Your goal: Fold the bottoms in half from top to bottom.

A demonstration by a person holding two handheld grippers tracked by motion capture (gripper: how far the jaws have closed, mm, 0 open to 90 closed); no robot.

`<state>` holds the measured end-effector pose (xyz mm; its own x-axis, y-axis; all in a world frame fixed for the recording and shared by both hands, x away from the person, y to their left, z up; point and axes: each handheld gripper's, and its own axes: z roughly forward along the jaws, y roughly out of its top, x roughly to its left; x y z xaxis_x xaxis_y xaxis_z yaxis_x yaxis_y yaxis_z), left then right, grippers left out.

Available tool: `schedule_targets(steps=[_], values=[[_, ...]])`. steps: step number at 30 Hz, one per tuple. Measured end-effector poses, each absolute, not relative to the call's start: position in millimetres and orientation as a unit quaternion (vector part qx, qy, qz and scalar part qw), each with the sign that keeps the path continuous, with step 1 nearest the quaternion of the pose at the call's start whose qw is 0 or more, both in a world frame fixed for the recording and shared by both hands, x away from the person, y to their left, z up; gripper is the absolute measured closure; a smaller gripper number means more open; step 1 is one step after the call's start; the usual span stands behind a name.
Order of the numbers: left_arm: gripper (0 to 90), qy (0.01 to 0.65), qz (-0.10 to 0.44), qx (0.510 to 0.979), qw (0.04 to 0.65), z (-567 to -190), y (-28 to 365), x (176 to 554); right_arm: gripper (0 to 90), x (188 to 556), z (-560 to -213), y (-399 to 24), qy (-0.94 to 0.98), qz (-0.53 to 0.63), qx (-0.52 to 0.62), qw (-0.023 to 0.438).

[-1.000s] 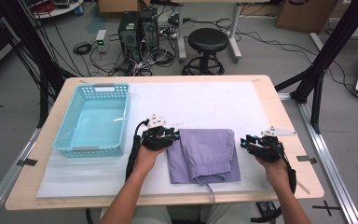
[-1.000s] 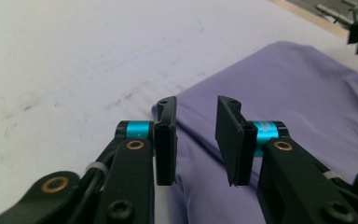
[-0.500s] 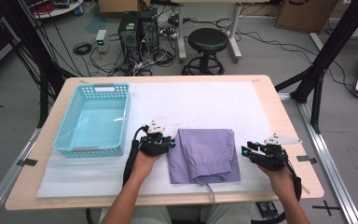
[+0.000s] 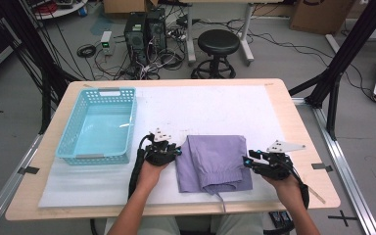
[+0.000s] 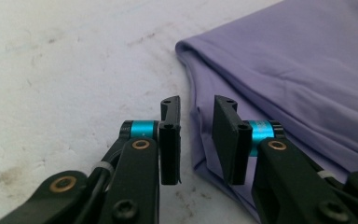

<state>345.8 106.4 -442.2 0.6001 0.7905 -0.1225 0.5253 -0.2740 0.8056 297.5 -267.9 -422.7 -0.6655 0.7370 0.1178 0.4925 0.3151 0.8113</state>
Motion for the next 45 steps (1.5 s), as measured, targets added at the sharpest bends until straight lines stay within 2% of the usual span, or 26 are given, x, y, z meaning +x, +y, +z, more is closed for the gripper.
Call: schedule_targets(steps=[4,7,11,14,16,21,24,29,31,32,35,45], values=[[57.3,0.419,0.155,0.766,0.461,-436,110,342,55.4,294,-426,-241,0.826,0.424,0.350,0.124],[56.4,0.414,0.153,0.757,0.482,-433,112,340,55.6,295,-437,-229,0.851,0.386,0.335,0.124],[56.5,0.407,0.151,0.748,0.501,-431,115,337,58.1,293,-442,-225,0.864,0.378,0.319,0.098],[56.1,0.404,0.153,0.737,0.519,-432,118,334,52.8,289,-436,-231,0.852,0.407,0.318,0.086],[53.2,0.406,0.152,0.735,0.522,-432,120,333,50.8,288,-428,-241,0.833,0.432,0.332,0.102],[52.4,0.407,0.155,0.728,0.529,-433,124,330,49.4,289,-421,-266,0.797,0.456,0.372,0.139],[50.9,0.408,0.154,0.724,0.535,-433,126,328,45.1,291,-421,-276,0.784,0.450,0.399,0.158],[44.9,0.412,0.159,0.713,0.546,-431,129,326,33.2,294,-417,-284,0.772,0.448,0.411,0.186],[39.3,0.415,0.160,0.707,0.550,-429,131,326,21.7,295,-415,-284,0.770,0.445,0.414,0.195],[36.0,0.416,0.162,0.704,0.552,-429,132,326,18.8,295,-415,-284,0.767,0.444,0.419,0.200],[27.7,0.415,0.162,0.703,0.554,-427,134,324,18.8,295,-413,-286,0.763,0.445,0.420,0.206],[27.6,0.397,0.167,0.701,0.569,-419,138,316,18.8,294,-413,-298,0.753,0.457,0.426,0.207]])
